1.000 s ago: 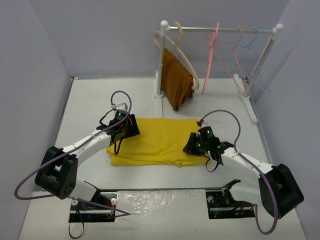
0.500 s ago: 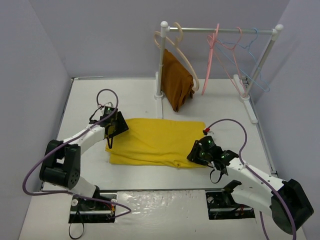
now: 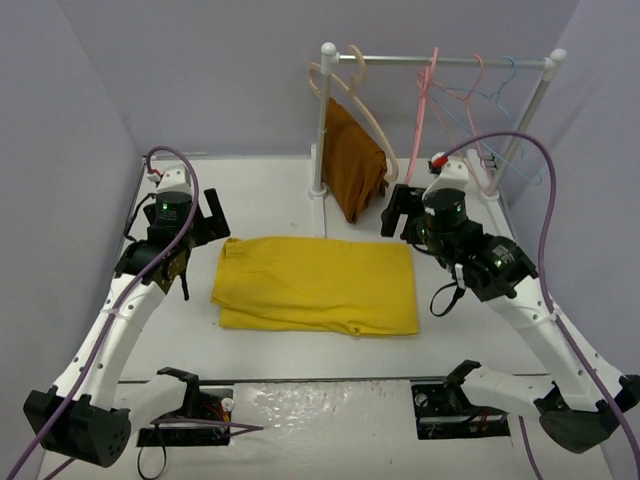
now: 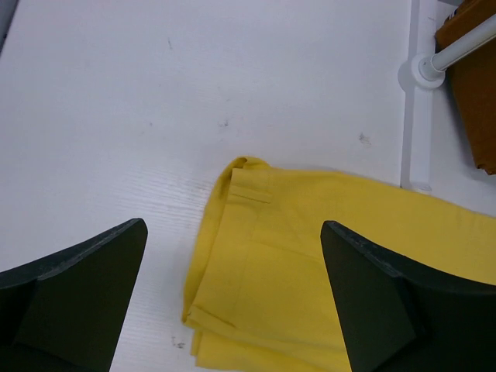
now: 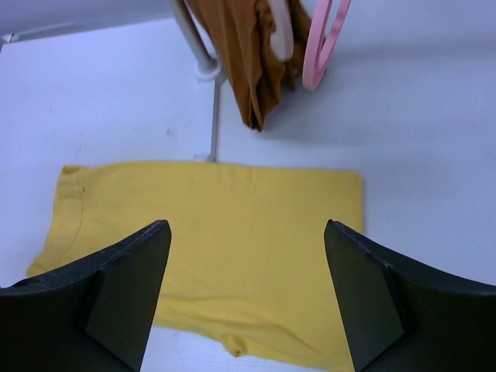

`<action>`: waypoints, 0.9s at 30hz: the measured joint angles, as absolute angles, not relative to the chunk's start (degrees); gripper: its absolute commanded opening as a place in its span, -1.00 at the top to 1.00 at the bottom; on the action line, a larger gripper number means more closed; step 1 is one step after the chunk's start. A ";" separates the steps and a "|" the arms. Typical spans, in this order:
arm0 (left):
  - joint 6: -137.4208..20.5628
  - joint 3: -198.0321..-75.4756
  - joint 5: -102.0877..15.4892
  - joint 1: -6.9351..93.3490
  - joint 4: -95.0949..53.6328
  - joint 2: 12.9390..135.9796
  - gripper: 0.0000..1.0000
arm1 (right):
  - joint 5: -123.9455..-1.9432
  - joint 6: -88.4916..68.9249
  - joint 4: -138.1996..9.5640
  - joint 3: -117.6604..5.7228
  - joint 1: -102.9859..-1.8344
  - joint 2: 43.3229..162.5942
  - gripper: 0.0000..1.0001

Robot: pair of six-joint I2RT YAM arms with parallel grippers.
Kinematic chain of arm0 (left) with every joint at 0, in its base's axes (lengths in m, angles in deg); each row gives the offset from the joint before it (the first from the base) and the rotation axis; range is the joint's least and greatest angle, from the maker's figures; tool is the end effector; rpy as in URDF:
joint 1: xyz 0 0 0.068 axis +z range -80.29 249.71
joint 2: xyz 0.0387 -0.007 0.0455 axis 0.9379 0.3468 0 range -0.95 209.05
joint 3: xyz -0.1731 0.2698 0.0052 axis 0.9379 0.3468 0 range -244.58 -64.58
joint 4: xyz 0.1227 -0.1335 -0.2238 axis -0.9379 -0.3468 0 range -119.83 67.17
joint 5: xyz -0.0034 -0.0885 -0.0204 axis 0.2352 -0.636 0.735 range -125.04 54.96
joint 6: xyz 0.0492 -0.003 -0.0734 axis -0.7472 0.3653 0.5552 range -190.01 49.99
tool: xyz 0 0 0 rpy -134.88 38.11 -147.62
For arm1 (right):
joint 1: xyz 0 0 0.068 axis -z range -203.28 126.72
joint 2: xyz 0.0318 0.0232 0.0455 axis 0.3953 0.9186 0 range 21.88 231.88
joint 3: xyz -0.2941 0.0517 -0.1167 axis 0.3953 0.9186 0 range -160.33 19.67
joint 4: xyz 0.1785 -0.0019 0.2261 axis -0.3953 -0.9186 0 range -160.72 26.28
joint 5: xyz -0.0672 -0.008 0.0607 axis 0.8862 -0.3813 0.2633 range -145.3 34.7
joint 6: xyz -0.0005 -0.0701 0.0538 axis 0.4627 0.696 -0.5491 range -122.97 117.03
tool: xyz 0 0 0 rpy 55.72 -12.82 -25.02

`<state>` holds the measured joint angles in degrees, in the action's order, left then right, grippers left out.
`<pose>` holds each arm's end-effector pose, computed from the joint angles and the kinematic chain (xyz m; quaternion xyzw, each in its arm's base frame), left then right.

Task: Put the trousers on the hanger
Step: Fold the trousers at the center of the board, then pick up the hanger from the clothesline.

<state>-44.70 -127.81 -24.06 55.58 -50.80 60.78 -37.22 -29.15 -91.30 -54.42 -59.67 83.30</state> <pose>0.2738 -0.0535 0.3891 -0.1326 0.8373 -0.1002 0.5208 0.2297 0.1390 0.4687 0.0257 0.7884 0.2061 0.5790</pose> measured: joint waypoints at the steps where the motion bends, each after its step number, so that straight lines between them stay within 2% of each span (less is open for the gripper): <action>1: -45.81 -127.72 -23.65 55.58 -51.65 59.47 -0.92 | -36.81 -27.74 -92.03 -57.72 -58.74 84.89 -0.56; 8: -49.78 -121.46 -23.49 55.58 -53.04 55.65 -0.93 | -38.08 -19.95 -95.51 -78.31 -46.01 100.86 -0.54; 12: -50.37 -117.58 -24.38 55.58 -52.98 57.18 -0.93 | -40.31 -16.83 -96.49 -90.86 -44.05 110.78 -0.52; 20: -50.48 -116.20 -24.91 55.58 -53.40 59.88 -0.93 | -40.42 -14.90 -96.63 -107.21 -41.86 124.89 -0.41; 25: -50.46 -116.21 -24.92 55.58 -53.43 60.09 -0.92 | -39.03 -15.11 -97.03 -110.04 -38.87 131.27 -0.19; 27: -50.46 -116.22 -24.91 55.58 -53.45 60.09 -0.92 | -38.85 -15.18 -97.35 -111.13 -37.96 133.72 -0.04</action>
<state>-50.46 -116.22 -24.91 55.58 -53.45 60.09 -38.85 -15.18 -97.35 -111.13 -37.96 133.72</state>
